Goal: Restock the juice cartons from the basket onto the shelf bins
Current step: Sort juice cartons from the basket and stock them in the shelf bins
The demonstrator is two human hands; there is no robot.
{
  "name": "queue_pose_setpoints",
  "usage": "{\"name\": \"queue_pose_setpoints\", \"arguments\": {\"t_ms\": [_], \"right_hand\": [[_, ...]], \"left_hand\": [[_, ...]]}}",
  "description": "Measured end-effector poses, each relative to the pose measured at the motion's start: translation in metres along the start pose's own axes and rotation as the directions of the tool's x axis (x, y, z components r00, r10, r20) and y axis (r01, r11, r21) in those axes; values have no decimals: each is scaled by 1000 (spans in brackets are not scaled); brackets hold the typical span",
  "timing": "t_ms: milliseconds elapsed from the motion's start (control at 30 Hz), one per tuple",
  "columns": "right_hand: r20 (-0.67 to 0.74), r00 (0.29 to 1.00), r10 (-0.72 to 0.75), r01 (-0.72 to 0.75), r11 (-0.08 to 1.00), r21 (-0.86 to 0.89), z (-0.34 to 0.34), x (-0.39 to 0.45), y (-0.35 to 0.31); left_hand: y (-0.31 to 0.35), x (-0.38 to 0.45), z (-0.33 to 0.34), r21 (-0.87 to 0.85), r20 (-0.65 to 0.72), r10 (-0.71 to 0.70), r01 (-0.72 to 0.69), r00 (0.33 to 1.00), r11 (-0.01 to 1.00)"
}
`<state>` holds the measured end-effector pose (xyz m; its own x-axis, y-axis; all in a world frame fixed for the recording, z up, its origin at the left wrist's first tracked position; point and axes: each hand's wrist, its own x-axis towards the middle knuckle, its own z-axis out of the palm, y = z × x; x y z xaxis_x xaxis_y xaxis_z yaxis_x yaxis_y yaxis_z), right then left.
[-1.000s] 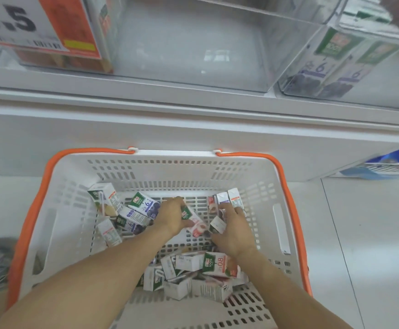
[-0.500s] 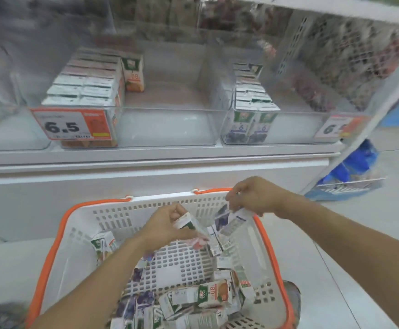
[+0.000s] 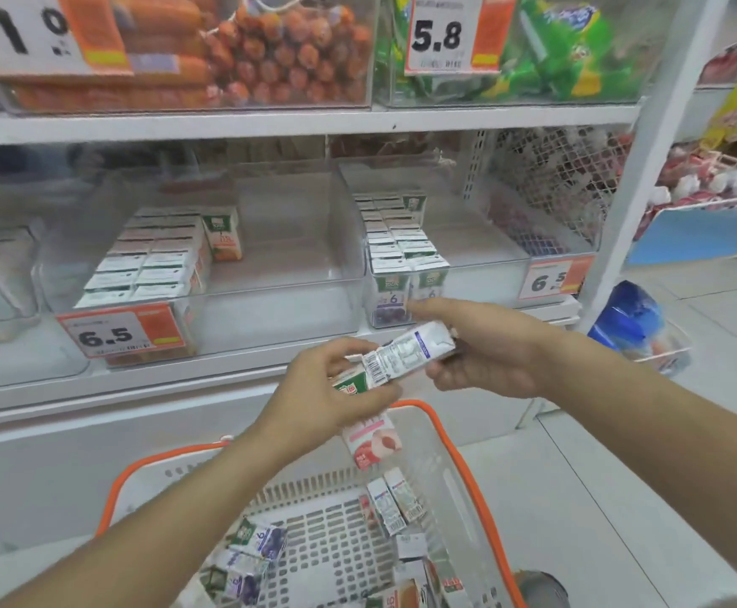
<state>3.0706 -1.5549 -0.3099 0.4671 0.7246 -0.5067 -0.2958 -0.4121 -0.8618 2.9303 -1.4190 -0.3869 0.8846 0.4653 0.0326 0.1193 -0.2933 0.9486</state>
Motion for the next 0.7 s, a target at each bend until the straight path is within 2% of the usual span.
{"name": "queue_pose_setpoints", "arguments": {"t_ms": [100,167,233,333,400,467,533,567,633,700], "right_hand": [[162,982,-93,78,992,97,-14,-6,-5],[162,967,-198,200,980,1,-22,-8,-6],[71,943,-326,331,941,-74,-25,-7,-8],[-109,872,-477,479,878,-1,-30,-2,-16],[-242,798,-552,574,818,26,-39,4,-26],[-382,706,-597,633,773,-39,-54,15,-38],[-480,619,-621,615,764,-194,-74,37,-52],[-487,598,-637,578,763,-289,-84,51,-59],[-451,616,-646,399,749,-528,-100,82,-74],[-445,638,-629,163,675,-720,-106,115,-89]], "left_hand": [[24,10,-14,32,4,23,-23,1000,999],[43,17,-23,31,22,14,-15,1000,999],[62,24,-30,41,43,-2,0,999,999],[85,31,-46,95,65,-67,61,996,994],[91,33,-59,89,89,-129,121,988,989],[92,36,-71,-28,148,-186,192,971,981],[90,39,-76,-147,208,-227,259,952,954],[88,40,-77,-175,226,-236,278,945,944],[84,45,-76,-189,246,-224,274,943,943],[78,52,-74,-183,227,-194,237,954,954]]}}
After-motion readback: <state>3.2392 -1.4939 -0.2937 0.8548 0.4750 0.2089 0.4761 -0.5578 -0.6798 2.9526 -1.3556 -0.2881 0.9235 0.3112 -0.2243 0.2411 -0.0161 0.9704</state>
